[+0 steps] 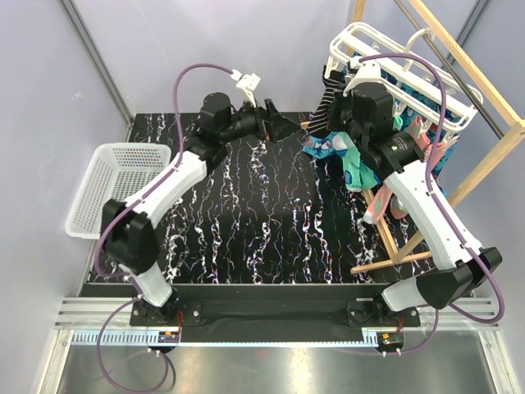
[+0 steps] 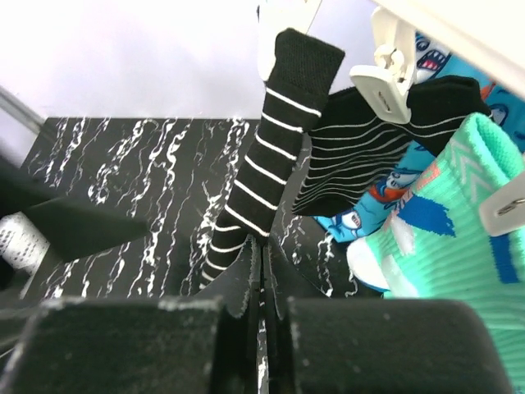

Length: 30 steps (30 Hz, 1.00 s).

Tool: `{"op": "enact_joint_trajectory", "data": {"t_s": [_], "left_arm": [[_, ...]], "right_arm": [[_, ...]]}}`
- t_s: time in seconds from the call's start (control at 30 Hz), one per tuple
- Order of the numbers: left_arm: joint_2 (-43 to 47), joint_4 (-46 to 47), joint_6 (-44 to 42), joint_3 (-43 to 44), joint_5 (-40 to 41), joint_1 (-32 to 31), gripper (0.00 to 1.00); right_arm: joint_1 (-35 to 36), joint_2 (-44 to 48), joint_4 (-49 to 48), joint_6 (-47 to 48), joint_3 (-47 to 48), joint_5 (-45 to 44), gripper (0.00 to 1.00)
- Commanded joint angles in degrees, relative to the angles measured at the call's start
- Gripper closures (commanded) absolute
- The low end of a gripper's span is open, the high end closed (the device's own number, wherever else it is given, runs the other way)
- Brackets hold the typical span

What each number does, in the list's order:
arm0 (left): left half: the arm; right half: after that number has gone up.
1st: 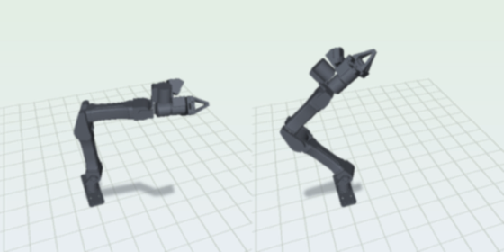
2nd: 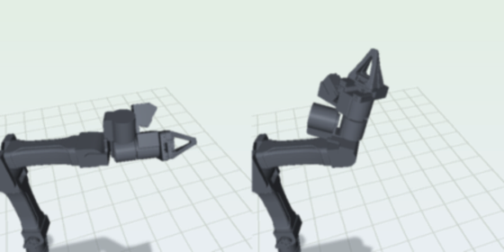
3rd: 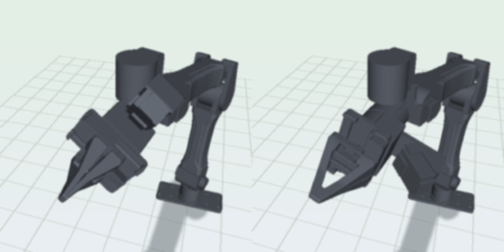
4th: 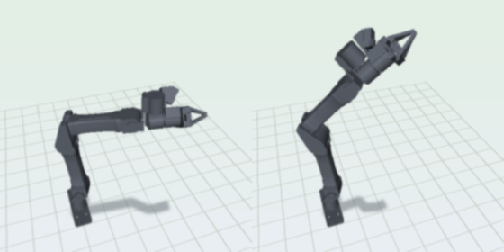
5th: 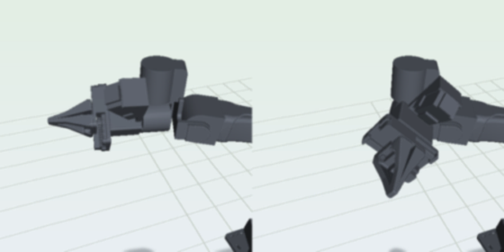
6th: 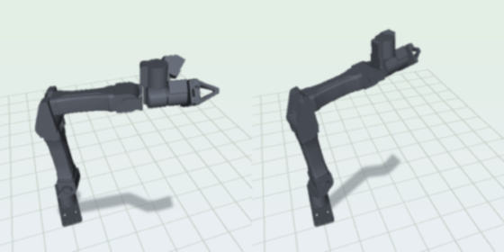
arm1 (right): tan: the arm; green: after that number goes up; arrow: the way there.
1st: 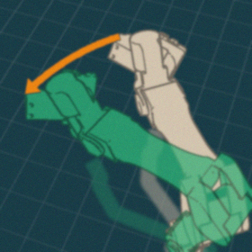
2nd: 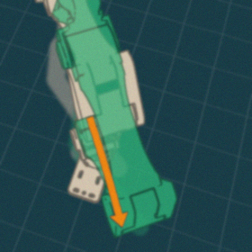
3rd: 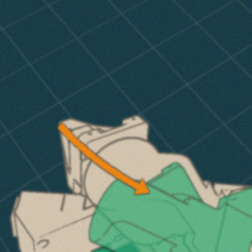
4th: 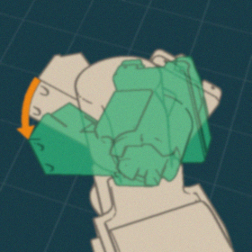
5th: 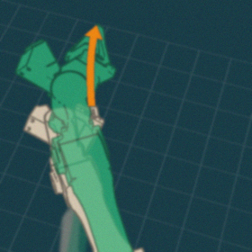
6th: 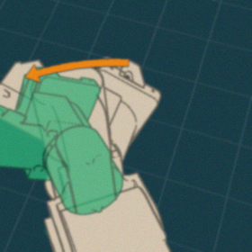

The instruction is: Remove the socks clipped to the hanger

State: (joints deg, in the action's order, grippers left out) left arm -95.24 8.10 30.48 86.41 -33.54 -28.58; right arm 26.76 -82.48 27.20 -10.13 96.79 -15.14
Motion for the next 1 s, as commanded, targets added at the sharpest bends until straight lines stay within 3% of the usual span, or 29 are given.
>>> {"op": "enact_joint_trajectory", "data": {"t_s": [0.0, 0.1, 0.23, 0.43, 0.57, 0.63, 0.77, 0.87, 0.97], "left_arm": [[-4.4, 10.4, 6.2, 4.6, -6.0, -1.0, 0.06], [-7.0, 7.7, 5.6, 8.6, -6.6, -2.9, 0.05], [-7.5, 13.3, 8.3, 7.6, -8.0, -4.0, 0.04], [-7.9, 14.3, 9.0, 6.5, -8.9, -4.7, 0.05], [-7.7, 13.4, 8.5, 6.3, -8.7, -4.9, 0.12], [-7.9, 12.5, 8.7, 6.3, -8.6, -4.8, 0.19], [-8.5, 11.9, 9.8, 6.5, -10.5, -4.9, 0.49], [-8.8, 11.6, 10.1, 6.7, -11.6, -4.8, 0.62], [-9.6, 10.5, 10.0, 8.2, -12.7, -4.8, 0.84]], "right_arm": [[-0.2, 2.2, 0.9, -1.6, -0.1, 2.4, 1.0], [-0.2, 2.8, 0.9, -1.7, -0.8, 2.7, 1.0], [-0.3, 3.5, 0.4, -2.4, -1.6, 2.2, 1.0], [-0.3, 4.3, -0.4, -5.2, -3.4, 3.6, 1.0], [-0.2, 4.9, -1.1, -7.2, -5.3, 4.7, 1.0], [-0.3, 5.2, -1.9, -7.5, -6.5, 5.6, 1.0], [-0.2, 5.2, -1.0, -8.2, -5.6, 6.2, 1.0], [-0.3, 5.4, -0.3, -8.4, -4.5, 5.7, 1.0], [-0.3, 5.8, -0.1, -8.5, -4.2, 5.5, 1.0]]}}
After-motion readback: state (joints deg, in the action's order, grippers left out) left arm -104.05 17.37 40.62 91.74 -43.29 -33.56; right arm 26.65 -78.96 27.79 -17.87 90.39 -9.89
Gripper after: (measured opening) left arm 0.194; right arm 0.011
